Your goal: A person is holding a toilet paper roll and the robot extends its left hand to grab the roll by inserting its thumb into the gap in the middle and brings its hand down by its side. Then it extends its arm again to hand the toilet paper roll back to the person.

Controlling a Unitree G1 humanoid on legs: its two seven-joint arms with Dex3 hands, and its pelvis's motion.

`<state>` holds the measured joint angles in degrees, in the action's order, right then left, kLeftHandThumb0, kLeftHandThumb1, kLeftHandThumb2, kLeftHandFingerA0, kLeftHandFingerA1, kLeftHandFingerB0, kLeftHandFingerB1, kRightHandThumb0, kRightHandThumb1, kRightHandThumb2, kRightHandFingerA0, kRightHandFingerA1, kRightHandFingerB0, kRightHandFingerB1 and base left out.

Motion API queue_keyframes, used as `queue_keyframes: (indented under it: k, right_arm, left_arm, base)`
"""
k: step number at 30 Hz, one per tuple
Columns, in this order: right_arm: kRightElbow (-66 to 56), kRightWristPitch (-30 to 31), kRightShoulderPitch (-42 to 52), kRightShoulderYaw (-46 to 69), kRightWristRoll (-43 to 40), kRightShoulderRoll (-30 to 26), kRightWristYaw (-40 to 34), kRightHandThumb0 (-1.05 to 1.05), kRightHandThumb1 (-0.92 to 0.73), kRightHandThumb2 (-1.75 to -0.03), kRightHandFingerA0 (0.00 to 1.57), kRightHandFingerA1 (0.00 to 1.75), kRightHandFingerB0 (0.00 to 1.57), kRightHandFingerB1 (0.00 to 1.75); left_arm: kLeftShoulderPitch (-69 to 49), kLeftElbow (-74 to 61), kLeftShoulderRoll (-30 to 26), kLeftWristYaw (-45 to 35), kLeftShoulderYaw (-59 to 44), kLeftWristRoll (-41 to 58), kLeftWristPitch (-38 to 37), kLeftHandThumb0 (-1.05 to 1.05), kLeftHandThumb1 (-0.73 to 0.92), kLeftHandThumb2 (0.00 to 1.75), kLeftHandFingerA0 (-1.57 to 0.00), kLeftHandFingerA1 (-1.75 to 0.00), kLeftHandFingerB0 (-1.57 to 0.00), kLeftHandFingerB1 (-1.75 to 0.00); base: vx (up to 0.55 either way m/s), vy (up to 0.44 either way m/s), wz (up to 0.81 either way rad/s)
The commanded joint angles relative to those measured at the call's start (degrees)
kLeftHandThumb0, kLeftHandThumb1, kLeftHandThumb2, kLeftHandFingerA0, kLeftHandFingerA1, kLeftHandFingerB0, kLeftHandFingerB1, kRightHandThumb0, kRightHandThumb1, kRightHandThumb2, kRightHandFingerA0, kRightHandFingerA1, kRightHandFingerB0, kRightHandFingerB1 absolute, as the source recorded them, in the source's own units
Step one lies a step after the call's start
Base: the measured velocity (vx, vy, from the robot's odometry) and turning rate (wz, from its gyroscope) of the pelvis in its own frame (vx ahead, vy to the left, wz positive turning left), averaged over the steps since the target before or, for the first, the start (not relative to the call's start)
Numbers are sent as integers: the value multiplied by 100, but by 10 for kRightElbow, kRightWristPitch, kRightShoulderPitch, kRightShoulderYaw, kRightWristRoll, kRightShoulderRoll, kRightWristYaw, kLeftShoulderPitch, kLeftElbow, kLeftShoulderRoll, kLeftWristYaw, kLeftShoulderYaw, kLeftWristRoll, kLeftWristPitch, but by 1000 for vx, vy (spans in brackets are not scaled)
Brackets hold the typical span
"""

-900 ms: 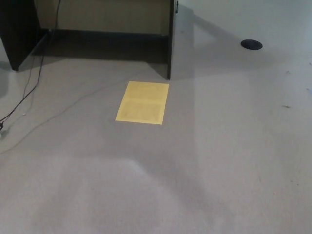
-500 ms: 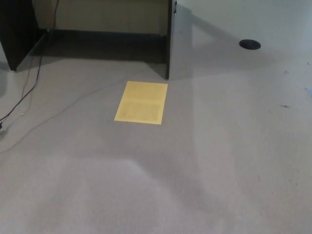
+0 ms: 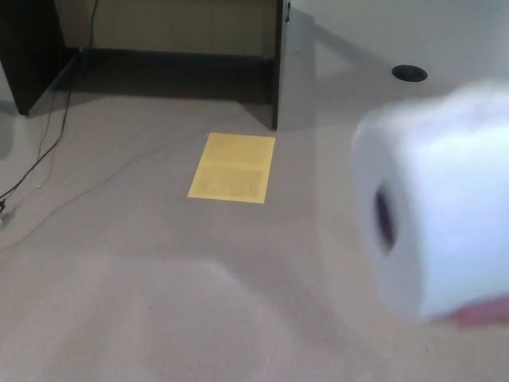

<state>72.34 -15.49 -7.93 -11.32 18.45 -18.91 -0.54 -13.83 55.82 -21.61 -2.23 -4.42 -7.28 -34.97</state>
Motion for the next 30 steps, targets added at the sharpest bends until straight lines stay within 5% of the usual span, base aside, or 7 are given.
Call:
queue_keyframes:
  k: [1,2,5,6,10,15,30]
  right_arm:
    - [2,-4,6,-1,5,-15,-8,-39,-67,-60,77,61,53,41]
    - [2,-5,8,0,5,-16,-9,-39,-67,-61,76,59,53,41]
    - [1,-6,8,3,2,-18,-10,-38,-67,-60,75,59,53,41]
    - [0,-6,6,4,2,-19,-10,-39,-67,-60,75,63,54,42]
    - [-2,-9,3,3,4,-19,-10,-39,-66,-60,77,65,54,42]
    - [1,-4,-3,3,3,-15,-8,-39,-67,-60,80,71,54,42]
    - [0,-4,-13,-2,9,-11,-14,-39,-66,-60,82,70,56,43]
  left_arm:
    - [-2,-7,11,-30,-25,45,-27,-31,47,57,-16,-33,-14,-29]
    - [-4,-19,13,-40,-29,54,-33,-19,44,91,-1,-48,0,-47]
    - [-21,-118,13,-46,-38,69,-57,-23,36,87,-2,-48,0,-47]
    - [-27,-162,11,-48,-39,72,-64,-64,43,70,-17,-36,-11,-37]
    - [-69,-423,4,-79,-37,127,-23,-45,45,54,-25,-34,-18,-27]
    - [-46,-668,-11,-92,-1,149,60,-24,22,81,-9,-51,-8,-50]
    - [258,-763,40,-111,106,46,209,-44,36,52,-21,-31,-17,-28]
  base:
    - [0,0,0]
    - [0,0,0]
    - [0,0,0]
    - [0,0,0]
    - [0,0,0]
    - [0,0,0]
    - [0,0,0]
